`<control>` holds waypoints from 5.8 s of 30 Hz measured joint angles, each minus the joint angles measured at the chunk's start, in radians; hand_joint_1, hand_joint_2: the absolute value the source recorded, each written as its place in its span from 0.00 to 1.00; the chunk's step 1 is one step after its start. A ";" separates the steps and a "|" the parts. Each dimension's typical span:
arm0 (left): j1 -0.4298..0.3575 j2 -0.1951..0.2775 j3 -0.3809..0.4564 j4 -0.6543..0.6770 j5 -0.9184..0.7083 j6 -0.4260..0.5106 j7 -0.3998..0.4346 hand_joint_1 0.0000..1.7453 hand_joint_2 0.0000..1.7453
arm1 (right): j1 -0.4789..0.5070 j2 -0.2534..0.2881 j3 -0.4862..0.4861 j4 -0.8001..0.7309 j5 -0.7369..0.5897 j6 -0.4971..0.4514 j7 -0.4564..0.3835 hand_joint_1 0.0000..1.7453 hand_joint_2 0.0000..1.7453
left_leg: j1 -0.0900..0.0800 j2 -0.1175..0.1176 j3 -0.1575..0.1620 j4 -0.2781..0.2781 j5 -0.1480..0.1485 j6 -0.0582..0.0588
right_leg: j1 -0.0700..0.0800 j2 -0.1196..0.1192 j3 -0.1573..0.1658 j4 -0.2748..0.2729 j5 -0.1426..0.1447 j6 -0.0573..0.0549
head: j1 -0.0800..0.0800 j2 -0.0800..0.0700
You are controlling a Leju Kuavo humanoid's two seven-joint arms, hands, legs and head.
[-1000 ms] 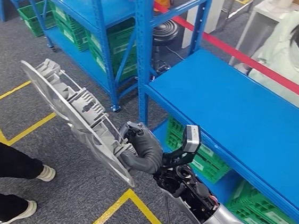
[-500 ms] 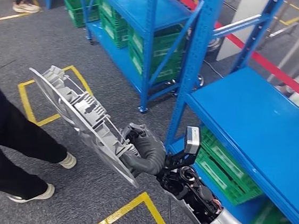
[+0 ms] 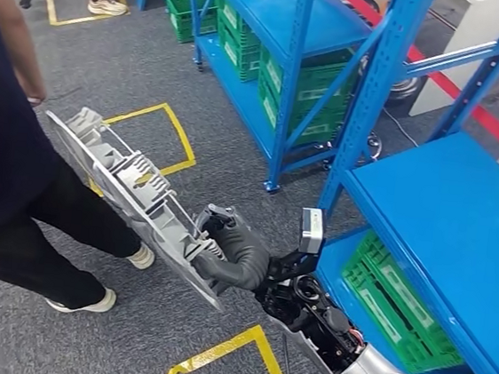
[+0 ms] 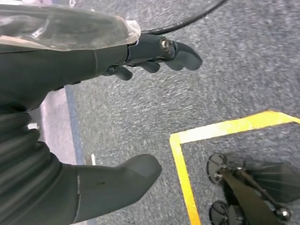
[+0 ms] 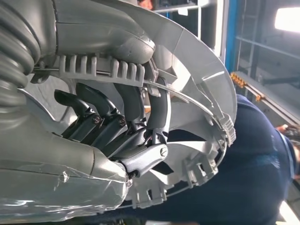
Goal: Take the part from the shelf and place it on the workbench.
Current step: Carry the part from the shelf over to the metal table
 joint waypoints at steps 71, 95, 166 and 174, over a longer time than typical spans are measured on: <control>-0.004 -0.008 -0.001 0.000 -0.012 -0.006 -0.005 0.00 1.00 | -0.008 0.003 0.053 -0.053 -0.005 0.264 0.055 1.00 1.00 | -0.004 0.017 0.135 -0.249 0.090 0.042 | 0.011 -0.013 -0.012 0.091 -0.086 0.040 | 0.012 0.000; -0.004 -0.016 0.000 0.000 0.031 0.000 -0.005 0.00 1.00 | -0.061 0.012 0.086 0.053 -0.043 0.282 0.098 1.00 1.00 | -0.003 0.046 0.102 -0.199 0.086 0.000 | 0.013 -0.034 0.005 0.020 -0.027 0.007 | -0.007 0.000; 0.001 -0.010 0.000 0.002 0.044 0.030 0.035 0.00 1.00 | -0.070 0.018 0.153 0.095 -0.055 0.189 0.170 1.00 1.00 | -0.012 0.010 0.136 -0.245 0.086 0.029 | 0.015 -0.005 0.010 0.017 -0.027 -0.012 | 0.025 0.000; 0.001 -0.010 0.000 0.002 0.045 0.030 0.035 0.00 1.00 | -0.070 0.018 0.153 0.095 -0.055 0.187 0.170 1.00 1.00 | -0.016 0.010 0.136 -0.244 0.084 0.033 | 0.010 -0.005 0.011 0.014 -0.027 0.014 | 0.027 0.000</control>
